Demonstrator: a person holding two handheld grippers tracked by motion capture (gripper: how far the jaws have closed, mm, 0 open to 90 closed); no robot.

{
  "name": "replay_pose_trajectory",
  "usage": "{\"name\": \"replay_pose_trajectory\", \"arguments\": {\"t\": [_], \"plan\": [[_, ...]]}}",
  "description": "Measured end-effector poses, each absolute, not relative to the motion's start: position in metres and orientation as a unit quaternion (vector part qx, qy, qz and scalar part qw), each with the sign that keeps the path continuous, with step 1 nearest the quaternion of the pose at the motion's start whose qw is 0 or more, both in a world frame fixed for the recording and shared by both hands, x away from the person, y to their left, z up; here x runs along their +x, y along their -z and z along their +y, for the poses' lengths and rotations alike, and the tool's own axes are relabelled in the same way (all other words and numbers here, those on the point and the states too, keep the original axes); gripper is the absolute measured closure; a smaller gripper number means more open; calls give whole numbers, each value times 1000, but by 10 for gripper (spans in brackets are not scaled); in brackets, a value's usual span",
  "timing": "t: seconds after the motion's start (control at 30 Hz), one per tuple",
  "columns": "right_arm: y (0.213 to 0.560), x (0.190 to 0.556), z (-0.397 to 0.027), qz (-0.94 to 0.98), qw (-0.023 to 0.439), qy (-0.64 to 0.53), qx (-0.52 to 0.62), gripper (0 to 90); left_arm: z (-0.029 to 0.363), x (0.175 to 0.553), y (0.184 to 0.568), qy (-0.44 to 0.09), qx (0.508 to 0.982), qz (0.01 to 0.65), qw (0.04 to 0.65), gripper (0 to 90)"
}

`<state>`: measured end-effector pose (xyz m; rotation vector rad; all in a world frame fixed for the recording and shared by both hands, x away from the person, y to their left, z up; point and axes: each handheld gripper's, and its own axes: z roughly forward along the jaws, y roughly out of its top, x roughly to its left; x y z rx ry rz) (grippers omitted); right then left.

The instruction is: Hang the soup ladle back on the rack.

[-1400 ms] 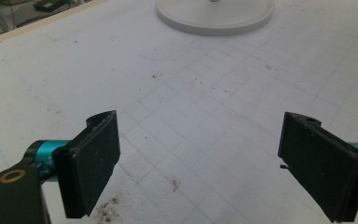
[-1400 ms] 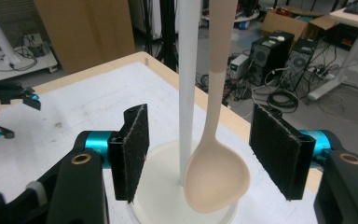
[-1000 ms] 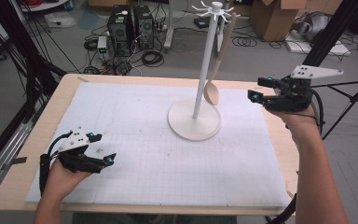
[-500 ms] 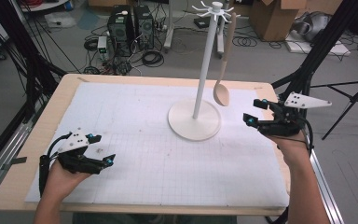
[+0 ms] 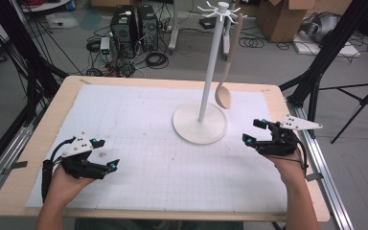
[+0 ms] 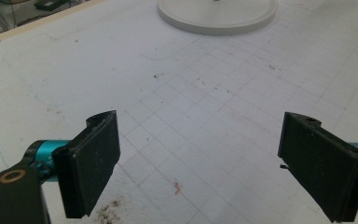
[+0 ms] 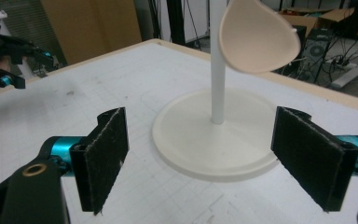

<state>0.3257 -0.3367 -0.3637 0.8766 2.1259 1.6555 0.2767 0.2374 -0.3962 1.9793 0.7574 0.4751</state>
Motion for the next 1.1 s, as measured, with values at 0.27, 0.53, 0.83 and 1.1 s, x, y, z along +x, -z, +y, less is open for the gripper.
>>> {"name": "replay_pose_trajectory", "arguments": {"t": [0.27,0.53,0.83,1.1], "plan": [[376,326,-335,752,161,-562,306,170,239,277,396,-193,806,308,468,131],[386,331,-331,751,147,-557,322,153,242,278,397,-195,800,314,473,131],[388,332,-328,756,148,-548,325,153,236,276,397,-190,803,305,475,131],[389,332,-327,759,151,-542,327,153,234,276,397,-190,806,301,474,131]]}}
